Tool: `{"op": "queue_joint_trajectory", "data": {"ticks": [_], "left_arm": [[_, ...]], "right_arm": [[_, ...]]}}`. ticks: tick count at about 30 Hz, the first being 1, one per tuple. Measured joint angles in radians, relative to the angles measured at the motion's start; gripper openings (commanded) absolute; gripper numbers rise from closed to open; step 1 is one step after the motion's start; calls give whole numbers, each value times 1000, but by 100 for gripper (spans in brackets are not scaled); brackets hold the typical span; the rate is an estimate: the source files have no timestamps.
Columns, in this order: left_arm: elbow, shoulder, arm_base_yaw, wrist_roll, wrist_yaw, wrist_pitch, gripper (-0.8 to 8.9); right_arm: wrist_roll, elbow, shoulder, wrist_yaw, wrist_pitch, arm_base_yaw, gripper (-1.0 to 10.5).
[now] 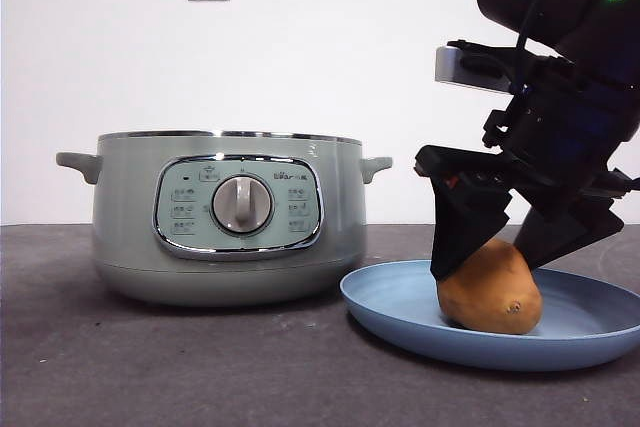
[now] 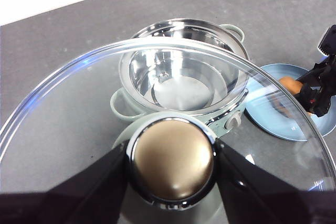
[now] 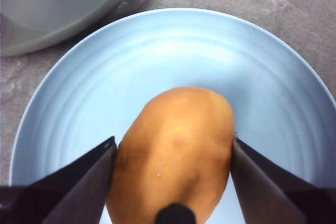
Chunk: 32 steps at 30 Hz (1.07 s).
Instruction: Take the potato out from the steamer,put the potato on the plate,close the lid
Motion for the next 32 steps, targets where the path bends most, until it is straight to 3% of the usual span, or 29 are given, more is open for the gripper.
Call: {"op": "queue_joint_trajectory", "data": {"ticks": [3,5,17,32], "left_arm": [[0,21,0,0,28,33,-12],[0,39,0,0,44,66,-12],[0,233,0,3,121,233,-12],[0,580,-61,15,140,574,-12]], "right_arm": [[0,0,0,0,-2,-4,490],[0,0,0,-1,-2,-5,580],[2,23,-66,3,-57,-6,577],[3,72,-533,3,-299,-6,567]]}}
